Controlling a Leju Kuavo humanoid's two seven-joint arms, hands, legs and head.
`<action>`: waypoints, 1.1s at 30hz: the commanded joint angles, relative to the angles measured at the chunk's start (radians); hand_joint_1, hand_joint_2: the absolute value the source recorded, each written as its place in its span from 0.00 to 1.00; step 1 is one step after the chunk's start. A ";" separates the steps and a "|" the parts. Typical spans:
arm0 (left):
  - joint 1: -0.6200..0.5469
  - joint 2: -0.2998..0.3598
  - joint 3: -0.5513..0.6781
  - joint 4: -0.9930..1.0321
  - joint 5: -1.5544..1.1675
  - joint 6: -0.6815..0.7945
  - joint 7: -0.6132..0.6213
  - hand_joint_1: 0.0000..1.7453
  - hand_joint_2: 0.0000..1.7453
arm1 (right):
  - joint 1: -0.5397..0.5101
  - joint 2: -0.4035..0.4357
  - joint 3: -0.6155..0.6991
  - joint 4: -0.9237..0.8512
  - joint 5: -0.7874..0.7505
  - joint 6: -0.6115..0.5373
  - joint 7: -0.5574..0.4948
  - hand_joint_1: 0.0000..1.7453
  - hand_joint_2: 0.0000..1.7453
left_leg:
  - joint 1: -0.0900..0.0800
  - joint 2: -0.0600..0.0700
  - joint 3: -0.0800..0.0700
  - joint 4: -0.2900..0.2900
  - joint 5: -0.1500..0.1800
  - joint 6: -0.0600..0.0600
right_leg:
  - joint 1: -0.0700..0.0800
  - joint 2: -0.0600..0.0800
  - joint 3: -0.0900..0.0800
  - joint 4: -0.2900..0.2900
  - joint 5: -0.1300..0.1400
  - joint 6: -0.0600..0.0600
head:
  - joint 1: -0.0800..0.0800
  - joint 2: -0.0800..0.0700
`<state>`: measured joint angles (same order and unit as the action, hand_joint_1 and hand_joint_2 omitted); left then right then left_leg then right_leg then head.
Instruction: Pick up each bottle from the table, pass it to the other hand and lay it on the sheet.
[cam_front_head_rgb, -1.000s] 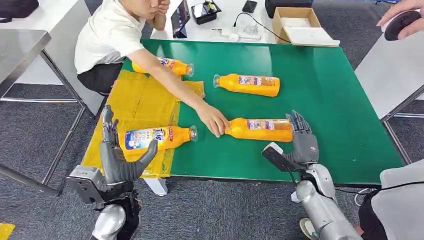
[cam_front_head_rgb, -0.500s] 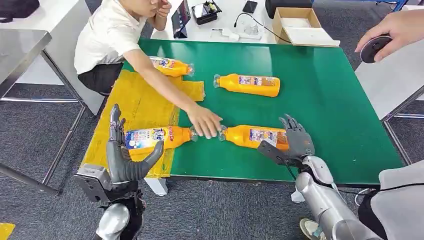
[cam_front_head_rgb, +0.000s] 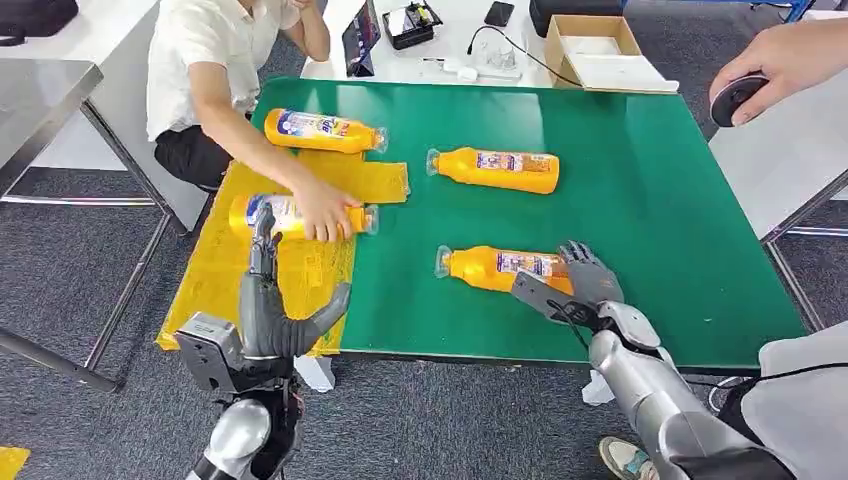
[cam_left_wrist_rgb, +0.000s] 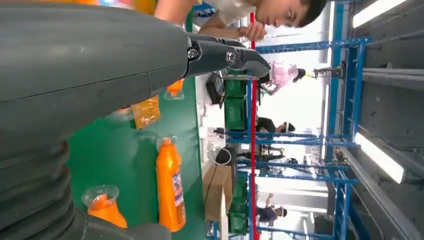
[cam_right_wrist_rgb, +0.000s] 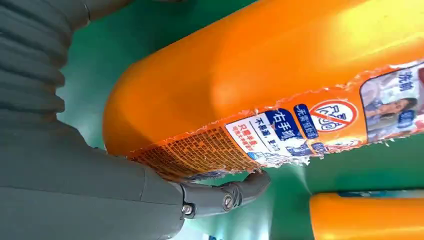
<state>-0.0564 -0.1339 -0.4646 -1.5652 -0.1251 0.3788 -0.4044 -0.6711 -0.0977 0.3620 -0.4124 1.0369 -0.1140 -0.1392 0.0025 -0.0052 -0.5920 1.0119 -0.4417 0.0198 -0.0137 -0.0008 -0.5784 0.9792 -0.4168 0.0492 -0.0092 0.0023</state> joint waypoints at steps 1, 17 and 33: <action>-0.052 0.018 -0.042 0.084 0.012 -0.020 0.013 0.00 1.00 | -0.060 0.005 0.048 0.124 0.007 0.073 0.015 0.80 1.00 | 0.000 0.000 0.004 -0.001 0.000 -0.001 | 0.000 -0.001 0.004 0.000 -0.001 -0.003 | 0.000 0.000; -0.081 0.016 -0.043 0.143 0.196 -0.154 0.065 0.00 1.00 | 0.016 -0.018 -0.133 0.122 -0.217 0.244 -0.126 1.00 1.00 | 0.001 -0.004 0.009 -0.003 0.001 -0.001 | 0.001 -0.005 0.010 -0.004 0.000 -0.002 | 0.000 0.000; 0.092 0.086 -0.025 0.084 0.514 -0.313 0.248 0.00 1.00 | 0.298 0.107 -0.232 -0.393 -0.561 0.116 -0.381 1.00 1.00 | 0.001 0.005 0.008 -0.001 -0.003 -0.002 | 0.002 0.003 0.006 0.001 -0.001 -0.003 | 0.000 0.000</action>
<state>-0.0007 -0.1171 -0.4791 -1.4923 0.3693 0.0821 -0.1690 -0.4787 -0.0485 0.1507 -0.5701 0.5166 0.0073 -0.5586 0.0032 -0.0037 -0.5893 1.0118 -0.4426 0.0195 -0.0125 -0.0002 -0.5763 0.9795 -0.4168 0.0492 -0.0096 0.0023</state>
